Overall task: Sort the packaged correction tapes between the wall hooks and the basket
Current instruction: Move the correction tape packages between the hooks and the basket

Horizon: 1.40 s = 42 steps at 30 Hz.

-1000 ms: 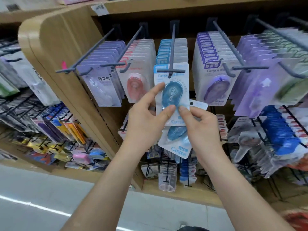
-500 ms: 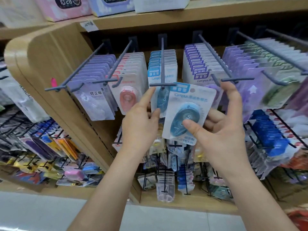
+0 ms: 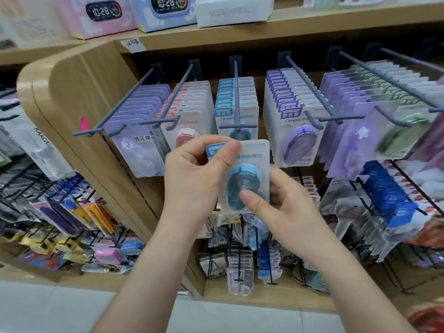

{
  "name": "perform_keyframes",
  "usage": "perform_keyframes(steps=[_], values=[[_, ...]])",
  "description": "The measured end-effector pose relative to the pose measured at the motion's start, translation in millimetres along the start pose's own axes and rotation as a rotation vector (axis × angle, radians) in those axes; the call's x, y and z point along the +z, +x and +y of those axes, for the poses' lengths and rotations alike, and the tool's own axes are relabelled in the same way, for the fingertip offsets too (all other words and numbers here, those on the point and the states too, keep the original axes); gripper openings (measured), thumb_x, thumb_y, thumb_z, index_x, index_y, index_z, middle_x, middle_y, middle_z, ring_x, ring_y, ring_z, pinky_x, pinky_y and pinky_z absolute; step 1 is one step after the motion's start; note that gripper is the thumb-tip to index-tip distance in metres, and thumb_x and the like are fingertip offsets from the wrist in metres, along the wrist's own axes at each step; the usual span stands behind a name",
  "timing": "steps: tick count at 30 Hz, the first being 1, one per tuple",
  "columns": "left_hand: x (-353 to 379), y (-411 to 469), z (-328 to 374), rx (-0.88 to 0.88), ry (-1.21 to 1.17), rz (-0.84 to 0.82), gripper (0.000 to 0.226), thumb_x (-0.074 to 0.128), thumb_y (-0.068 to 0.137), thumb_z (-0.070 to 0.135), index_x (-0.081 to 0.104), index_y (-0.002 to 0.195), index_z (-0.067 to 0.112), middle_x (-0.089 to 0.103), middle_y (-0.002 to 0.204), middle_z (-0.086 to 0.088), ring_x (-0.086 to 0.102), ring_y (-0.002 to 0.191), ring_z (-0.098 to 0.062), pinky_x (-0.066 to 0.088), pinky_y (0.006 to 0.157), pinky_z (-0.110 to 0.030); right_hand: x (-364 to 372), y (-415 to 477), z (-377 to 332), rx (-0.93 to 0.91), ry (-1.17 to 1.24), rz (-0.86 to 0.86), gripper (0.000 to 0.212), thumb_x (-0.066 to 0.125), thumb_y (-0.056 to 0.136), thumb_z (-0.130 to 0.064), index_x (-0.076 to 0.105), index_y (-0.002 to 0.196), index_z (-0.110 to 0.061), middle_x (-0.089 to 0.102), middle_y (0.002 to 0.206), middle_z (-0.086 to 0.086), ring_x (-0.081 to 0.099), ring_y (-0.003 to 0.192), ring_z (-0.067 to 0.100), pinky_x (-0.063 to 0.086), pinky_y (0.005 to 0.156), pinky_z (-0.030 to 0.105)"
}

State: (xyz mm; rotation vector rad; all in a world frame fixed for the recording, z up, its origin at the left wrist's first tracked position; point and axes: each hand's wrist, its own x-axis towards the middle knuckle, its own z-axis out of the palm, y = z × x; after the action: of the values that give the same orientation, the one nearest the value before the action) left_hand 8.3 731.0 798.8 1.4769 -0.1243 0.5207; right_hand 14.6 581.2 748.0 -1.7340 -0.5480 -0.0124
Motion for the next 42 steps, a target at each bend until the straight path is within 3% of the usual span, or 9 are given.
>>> perform_keyframes(steps=[5, 11, 17, 20, 25, 29, 33, 38, 42], values=[[7, 9, -8, 0.058, 0.064, 0.102, 0.006, 0.071, 0.087, 0.008, 0.072, 0.085, 0.014, 0.072, 0.074, 0.007, 0.068, 0.073, -0.007, 0.055, 0.065, -0.025, 4, 2, 4, 0.096, -0.099, 0.005, 0.041, 0.048, 0.086, -0.066, 0.058, 0.113, -0.037, 0.074, 0.094, -0.013, 0.071, 0.078, 0.009, 0.058, 0.070, 0.048], [16, 20, -16, 0.048, 0.106, 0.148, 0.005, 0.068, 0.091, 0.007, 0.072, 0.093, 0.008, 0.071, 0.078, 0.007, 0.066, 0.071, -0.001, 0.053, 0.063, -0.019, 8, 7, 6, 0.150, -0.074, 0.084, 0.035, 0.050, 0.091, -0.056, 0.060, 0.103, -0.024, 0.071, 0.089, -0.004, 0.070, 0.060, 0.010, 0.052, 0.055, 0.029], [11, 29, -11, -0.045, 0.077, 0.082, 0.018, 0.062, 0.093, 0.002, 0.069, 0.085, 0.017, 0.072, 0.079, 0.007, 0.068, 0.075, -0.003, 0.055, 0.067, -0.022, 10, 8, 14, 0.189, -0.047, 0.070, 0.033, 0.052, 0.093, -0.051, 0.064, 0.104, -0.022, 0.072, 0.092, -0.003, 0.071, 0.066, 0.010, 0.059, 0.069, 0.045], [11, 32, -7, -0.067, 0.067, 0.053, 0.019, 0.055, 0.097, 0.001, 0.065, 0.090, 0.016, 0.069, 0.083, 0.008, 0.066, 0.073, 0.005, 0.051, 0.064, -0.013, 12, 8, 24, 0.193, -0.006, 0.043, 0.014, 0.053, 0.101, -0.026, 0.065, 0.106, -0.022, 0.074, 0.098, -0.002, 0.073, 0.071, 0.011, 0.058, 0.066, 0.034], [4, 6, -18, 0.002, 0.206, 0.034, 0.036, 0.053, 0.098, 0.001, 0.050, 0.115, 0.032, 0.073, 0.098, 0.000, 0.071, 0.084, -0.010, 0.057, 0.069, -0.027, 14, 15, 27, 0.227, 0.103, 0.104, 0.014, 0.054, 0.101, -0.012, 0.067, 0.098, -0.018, 0.073, 0.093, 0.012, 0.073, 0.064, 0.019, 0.058, 0.059, 0.030], [-15, -2, -34, 0.034, 0.461, 0.046, 0.041, 0.062, 0.093, 0.001, 0.064, 0.107, 0.039, 0.063, 0.078, 0.022, 0.061, 0.067, -0.002, 0.050, 0.067, -0.017, 14, 23, 25, 0.252, 0.178, 0.151, 0.013, 0.058, 0.099, -0.013, 0.068, 0.094, -0.019, 0.074, 0.087, 0.012, 0.071, 0.059, 0.018, 0.059, 0.057, 0.027], [-9, 10, -43, 0.058, 0.579, 0.140, 0.044, 0.067, 0.090, 0.003, 0.066, 0.112, 0.041, 0.063, 0.071, 0.027, 0.061, 0.070, 0.008, 0.048, 0.073, -0.008, 9, 29, 28, 0.235, 0.108, 0.190, 0.022, 0.058, 0.099, -0.015, 0.066, 0.092, -0.034, 0.073, 0.083, 0.000, 0.071, 0.069, 0.014, 0.061, 0.068, 0.033], [-1, 26, -54, 0.164, 0.780, 0.150, 0.037, 0.061, 0.093, 0.007, 0.067, 0.126, 0.022, 0.073, 0.093, 0.001, 0.065, 0.083, -0.011, 0.043, 0.076, -0.014, -5, 21, 38, 0.246, -0.059, 0.279, 0.022, 0.060, 0.096, -0.022, 0.064, 0.104, -0.042, 0.072, 0.095, -0.011, 0.069, 0.092, 0.012, 0.058, 0.086, 0.046], [-7, 28, -56, 0.244, 0.888, 0.115, 0.037, 0.060, 0.094, 0.011, 0.064, 0.130, 0.023, 0.072, 0.101, -0.003, 0.065, 0.089, -0.020, 0.044, 0.078, -0.024, -6, 0, 32, 0.279, -0.105, 0.286, 0.026, 0.060, 0.095, -0.017, 0.066, 0.096, -0.042, 0.073, 0.089, -0.005, 0.069, 0.087, 0.015, 0.058, 0.083, 0.045]])
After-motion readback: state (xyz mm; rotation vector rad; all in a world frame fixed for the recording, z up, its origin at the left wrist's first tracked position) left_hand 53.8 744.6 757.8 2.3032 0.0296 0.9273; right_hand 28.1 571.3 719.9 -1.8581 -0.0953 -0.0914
